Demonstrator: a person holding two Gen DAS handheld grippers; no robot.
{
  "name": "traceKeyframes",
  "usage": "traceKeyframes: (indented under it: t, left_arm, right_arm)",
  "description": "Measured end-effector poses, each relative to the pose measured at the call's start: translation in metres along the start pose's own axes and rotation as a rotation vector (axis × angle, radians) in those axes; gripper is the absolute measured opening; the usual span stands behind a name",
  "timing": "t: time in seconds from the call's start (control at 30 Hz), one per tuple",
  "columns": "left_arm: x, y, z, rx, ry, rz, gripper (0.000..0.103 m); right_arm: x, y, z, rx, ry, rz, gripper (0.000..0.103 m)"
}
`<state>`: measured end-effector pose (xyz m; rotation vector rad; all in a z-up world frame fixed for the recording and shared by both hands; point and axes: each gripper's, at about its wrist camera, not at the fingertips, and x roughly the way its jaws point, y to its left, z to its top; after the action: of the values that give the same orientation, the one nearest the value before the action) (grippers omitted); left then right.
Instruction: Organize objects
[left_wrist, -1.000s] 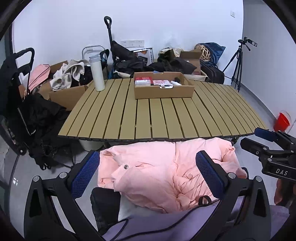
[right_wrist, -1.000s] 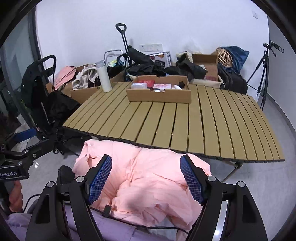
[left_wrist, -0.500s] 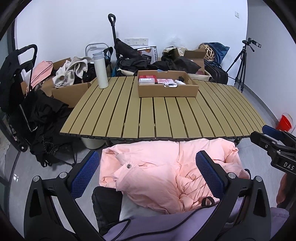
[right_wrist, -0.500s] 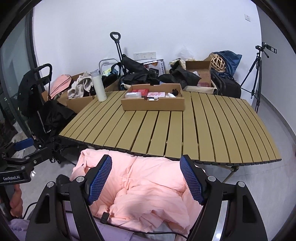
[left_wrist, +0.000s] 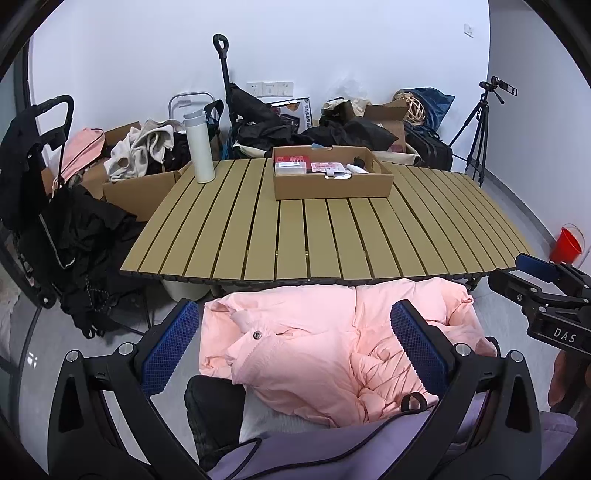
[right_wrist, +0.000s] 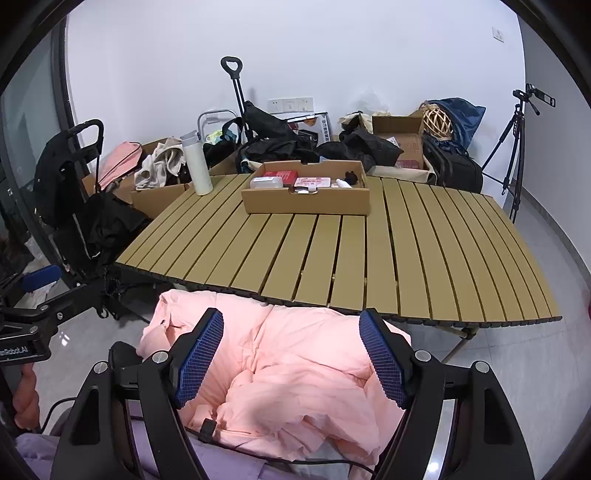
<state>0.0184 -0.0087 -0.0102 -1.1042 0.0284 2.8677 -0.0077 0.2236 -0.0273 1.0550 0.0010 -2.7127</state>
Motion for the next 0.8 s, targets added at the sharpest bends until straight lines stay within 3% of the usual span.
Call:
traceKeyframes:
  t: [0.8]
  left_arm:
    - [0.0012, -0.0004, 0.0, -0.004, -0.001, 0.015, 0.103]
  right_arm:
    - [0.0006, 0.0004, -0.0012, 0.006, 0.007, -0.009, 0.08]
